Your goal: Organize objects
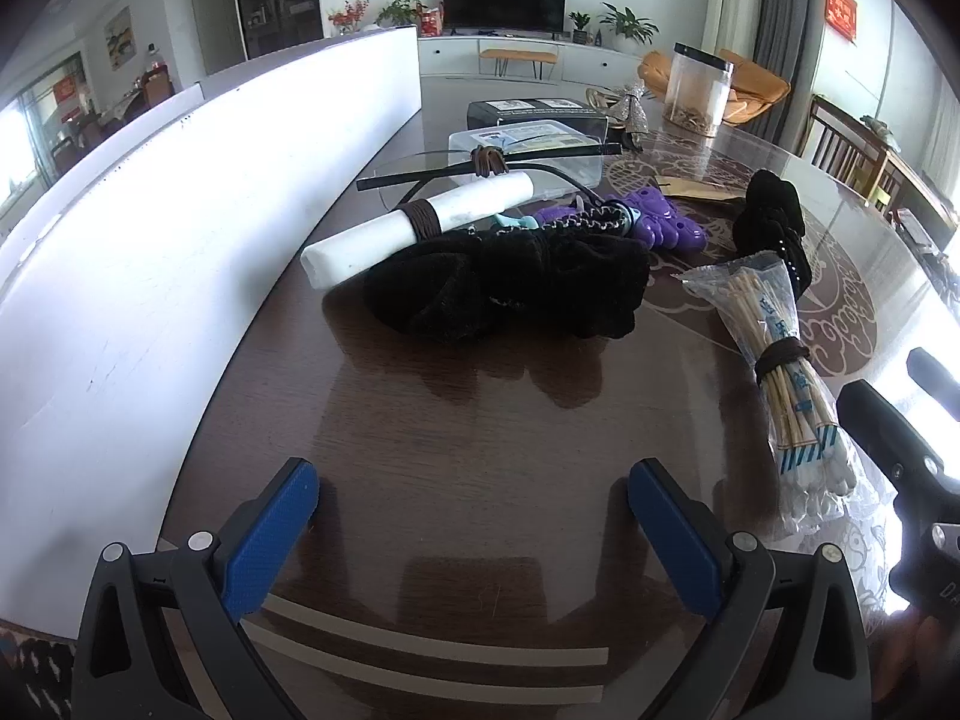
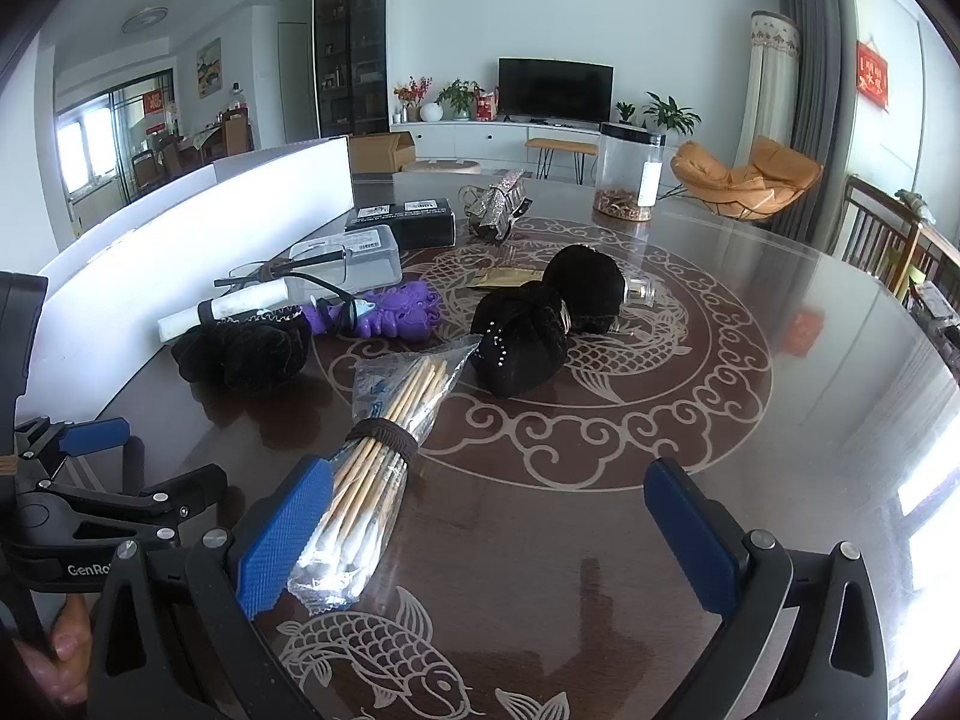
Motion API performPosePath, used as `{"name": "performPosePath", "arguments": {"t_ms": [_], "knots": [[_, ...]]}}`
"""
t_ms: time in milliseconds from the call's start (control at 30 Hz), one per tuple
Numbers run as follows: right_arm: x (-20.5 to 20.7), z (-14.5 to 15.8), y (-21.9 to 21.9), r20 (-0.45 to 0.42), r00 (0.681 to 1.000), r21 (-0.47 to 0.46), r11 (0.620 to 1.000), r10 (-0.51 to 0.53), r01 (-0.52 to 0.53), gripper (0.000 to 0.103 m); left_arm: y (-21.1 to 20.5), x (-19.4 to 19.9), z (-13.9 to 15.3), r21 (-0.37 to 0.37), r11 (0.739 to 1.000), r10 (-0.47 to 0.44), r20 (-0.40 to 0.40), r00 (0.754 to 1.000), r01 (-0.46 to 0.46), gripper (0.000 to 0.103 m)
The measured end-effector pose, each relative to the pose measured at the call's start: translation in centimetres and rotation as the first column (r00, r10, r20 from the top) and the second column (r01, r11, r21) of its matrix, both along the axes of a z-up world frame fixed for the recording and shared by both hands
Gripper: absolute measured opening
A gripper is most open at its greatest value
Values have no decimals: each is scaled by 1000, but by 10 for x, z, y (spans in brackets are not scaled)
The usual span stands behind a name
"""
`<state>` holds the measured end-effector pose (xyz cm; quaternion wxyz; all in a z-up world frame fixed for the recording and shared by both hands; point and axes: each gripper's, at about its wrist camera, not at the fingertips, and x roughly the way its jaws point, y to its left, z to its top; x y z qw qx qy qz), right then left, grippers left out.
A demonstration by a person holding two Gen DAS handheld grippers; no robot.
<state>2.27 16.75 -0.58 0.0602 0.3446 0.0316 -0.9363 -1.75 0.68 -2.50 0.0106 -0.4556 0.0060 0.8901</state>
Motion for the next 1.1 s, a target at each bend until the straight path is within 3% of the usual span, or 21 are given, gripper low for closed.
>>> {"name": "performPosePath", "arguments": {"t_ms": [1100], "knots": [[-3,-3,-1,21,1000,-5,1000,5,-5,103,-1,12,1,-1,1000,-24,-40,999,24,103]]}}
